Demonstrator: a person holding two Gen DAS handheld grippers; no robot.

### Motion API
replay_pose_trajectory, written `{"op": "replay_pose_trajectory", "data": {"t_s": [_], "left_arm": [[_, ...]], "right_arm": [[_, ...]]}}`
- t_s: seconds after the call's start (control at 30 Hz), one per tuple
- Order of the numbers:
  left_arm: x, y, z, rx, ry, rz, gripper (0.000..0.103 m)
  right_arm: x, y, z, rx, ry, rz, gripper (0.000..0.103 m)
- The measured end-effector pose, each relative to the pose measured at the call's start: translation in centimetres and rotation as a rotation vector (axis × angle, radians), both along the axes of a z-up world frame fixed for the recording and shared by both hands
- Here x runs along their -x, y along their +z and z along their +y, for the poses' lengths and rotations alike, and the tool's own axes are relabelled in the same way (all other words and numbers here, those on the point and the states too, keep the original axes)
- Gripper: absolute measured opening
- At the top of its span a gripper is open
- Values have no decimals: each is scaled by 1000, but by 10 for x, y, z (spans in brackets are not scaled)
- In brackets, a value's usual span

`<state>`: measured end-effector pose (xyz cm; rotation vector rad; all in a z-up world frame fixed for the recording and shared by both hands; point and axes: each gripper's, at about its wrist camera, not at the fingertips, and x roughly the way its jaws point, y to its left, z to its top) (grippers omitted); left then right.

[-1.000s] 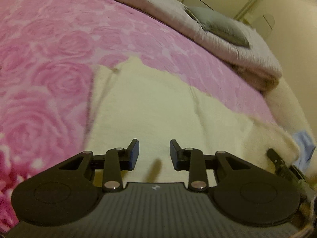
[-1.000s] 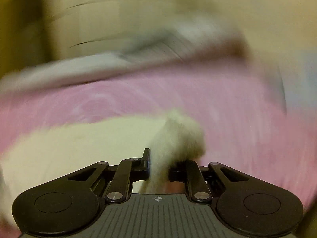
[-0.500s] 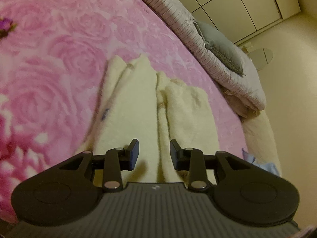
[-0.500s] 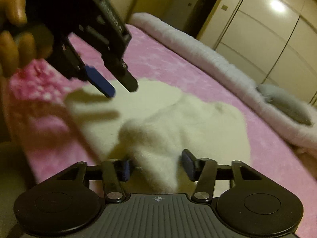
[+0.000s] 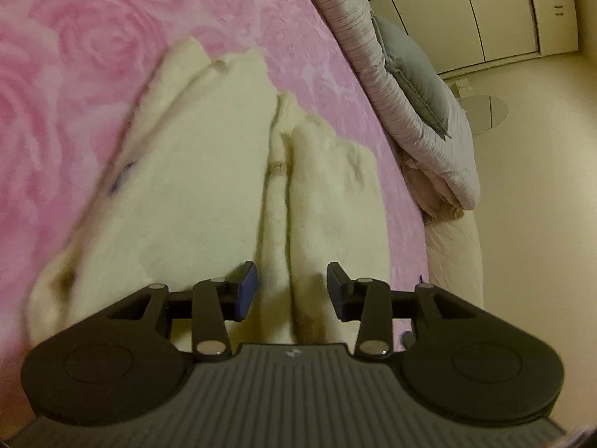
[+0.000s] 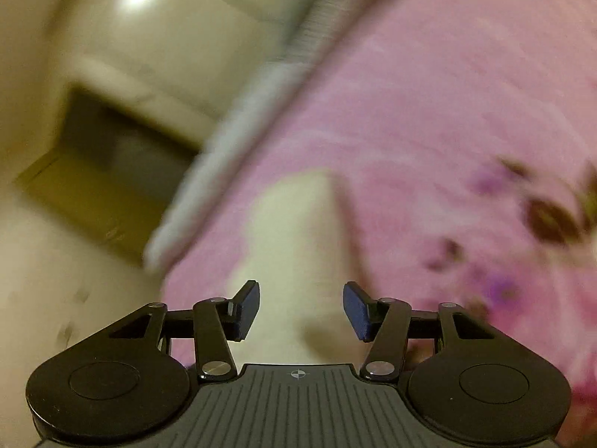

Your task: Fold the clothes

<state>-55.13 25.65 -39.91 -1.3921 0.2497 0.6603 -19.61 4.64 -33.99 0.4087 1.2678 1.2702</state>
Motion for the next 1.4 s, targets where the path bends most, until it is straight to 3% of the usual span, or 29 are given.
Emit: {"op": "replay_pose_trajectory", "data": {"t_s": [0.17, 0.23, 0.33, 0.43, 0.53, 0.63, 0.8, 0.87, 1.03, 1.17, 1.27, 1.33, 1.4], "left_arm": [[-10, -7, 12, 12, -14, -44, 36], [-18, -11, 18, 28, -25, -69, 37], [-32, -12, 24, 3, -61, -67, 35], [-34, 4, 24, -104, -98, -26, 19], [-16, 31, 23, -238, -90, 8, 18], [10, 51, 23, -335, -66, 30, 18], [39, 37, 23, -327, -58, 92, 17], [47, 39, 21, -342, -48, 82, 17], [56, 48, 17, -398, -28, 87, 16], [51, 18, 21, -357, -39, 188, 19], [60, 16, 17, -313, -3, 143, 20], [67, 15, 14, -283, 21, 113, 21], [73, 14, 11, -254, 45, 82, 21]], "right_arm": [[-15, -41, 9, 127, -143, 262, 41], [-13, -49, 13, 140, -169, 324, 38], [-14, -48, 24, 142, -159, 324, 37], [-19, -49, 21, 128, -107, 320, 37], [-10, -37, 43, 110, -27, 230, 35], [14, -13, 61, 109, 82, 35, 34], [64, 10, 86, 119, 228, -321, 34], [80, 13, 81, 116, 260, -405, 34], [110, 16, 53, 92, 324, -494, 34], [129, 12, 56, 93, 352, -604, 34], [134, 4, 69, 87, 363, -674, 34], [128, 1, 70, 75, 359, -642, 34], [116, 0, 64, 51, 335, -550, 35]]}}
